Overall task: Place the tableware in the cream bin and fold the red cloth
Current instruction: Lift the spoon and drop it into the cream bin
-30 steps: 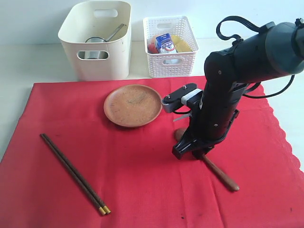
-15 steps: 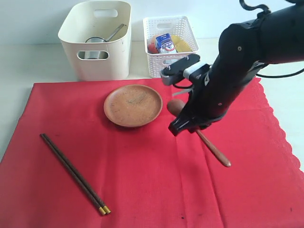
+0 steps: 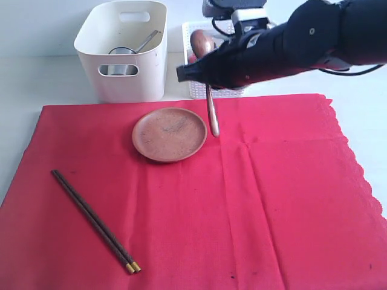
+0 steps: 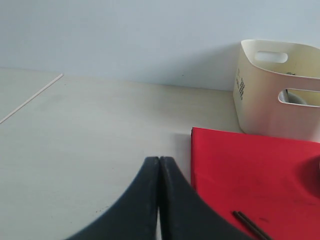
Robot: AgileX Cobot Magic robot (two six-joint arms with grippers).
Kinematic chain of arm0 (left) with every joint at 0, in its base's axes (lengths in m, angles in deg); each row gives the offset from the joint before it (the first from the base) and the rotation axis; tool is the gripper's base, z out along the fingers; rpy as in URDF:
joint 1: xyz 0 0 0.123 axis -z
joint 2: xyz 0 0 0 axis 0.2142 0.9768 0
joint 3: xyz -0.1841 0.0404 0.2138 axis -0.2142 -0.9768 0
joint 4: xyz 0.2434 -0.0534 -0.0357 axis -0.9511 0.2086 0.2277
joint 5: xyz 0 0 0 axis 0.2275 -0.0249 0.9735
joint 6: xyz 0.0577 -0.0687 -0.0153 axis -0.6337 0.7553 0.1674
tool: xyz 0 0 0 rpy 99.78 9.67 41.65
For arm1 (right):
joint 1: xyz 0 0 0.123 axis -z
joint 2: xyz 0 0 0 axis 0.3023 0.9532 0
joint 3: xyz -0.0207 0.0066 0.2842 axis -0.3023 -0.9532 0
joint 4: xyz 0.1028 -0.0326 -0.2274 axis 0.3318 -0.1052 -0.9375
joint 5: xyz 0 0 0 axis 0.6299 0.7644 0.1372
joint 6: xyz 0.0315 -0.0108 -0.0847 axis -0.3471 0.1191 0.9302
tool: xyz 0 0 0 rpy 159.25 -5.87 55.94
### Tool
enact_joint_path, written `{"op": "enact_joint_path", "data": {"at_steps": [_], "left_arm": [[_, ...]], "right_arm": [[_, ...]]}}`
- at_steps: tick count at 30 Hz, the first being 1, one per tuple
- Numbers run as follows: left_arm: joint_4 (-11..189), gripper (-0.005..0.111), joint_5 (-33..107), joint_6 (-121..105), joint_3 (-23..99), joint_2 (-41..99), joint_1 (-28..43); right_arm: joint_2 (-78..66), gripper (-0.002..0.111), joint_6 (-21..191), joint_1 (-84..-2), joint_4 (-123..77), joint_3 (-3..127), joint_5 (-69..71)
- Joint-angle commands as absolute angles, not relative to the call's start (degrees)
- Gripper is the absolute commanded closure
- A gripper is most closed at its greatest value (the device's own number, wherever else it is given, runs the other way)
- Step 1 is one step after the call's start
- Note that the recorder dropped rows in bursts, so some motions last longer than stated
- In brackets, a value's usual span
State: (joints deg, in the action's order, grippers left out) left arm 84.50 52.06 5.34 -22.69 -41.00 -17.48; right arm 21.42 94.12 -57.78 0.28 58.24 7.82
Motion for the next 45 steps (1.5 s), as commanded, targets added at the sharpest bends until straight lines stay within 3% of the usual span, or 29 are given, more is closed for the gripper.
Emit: {"op": "enact_joint_path", "data": {"at_steps": [1,15,26,29,36,38,45], "left_arm": [[84.67,0.105,51.81,5.47,-22.67,-40.83,-17.71],[84.67,0.105,51.81,5.47,-22.67,-40.83,-17.71],[84.67,0.105,51.81,5.47,-22.67,-40.83,-17.71],[84.67,0.105,51.81,5.47,-22.67,-40.83,-17.71],[84.67,0.105,51.81,5.47,-22.67,-40.83,-17.71],[84.67,0.105,51.81,5.47,-22.67,-40.83,-17.71],[84.67,0.105,51.81,5.47,-22.67,-40.83,-17.71]], "right_arm": [[21.17,0.108,94.79,-57.91,1.20,63.51,5.02],[37.26,0.108,94.45,-60.26,1.37,85.84,-10.10],[54.45,0.108,91.70,-61.53,-1.27,106.58,-8.32],[57.79,0.101,94.36,-61.86,-1.40,108.87,-6.99],[60.33,0.061,98.06,-61.86,-1.32,109.34,-7.03],[60.42,0.054,98.06,-61.86,-1.32,109.34,-7.03],[58.99,0.049,97.80,-61.86,-0.87,109.34,-0.41]]}}
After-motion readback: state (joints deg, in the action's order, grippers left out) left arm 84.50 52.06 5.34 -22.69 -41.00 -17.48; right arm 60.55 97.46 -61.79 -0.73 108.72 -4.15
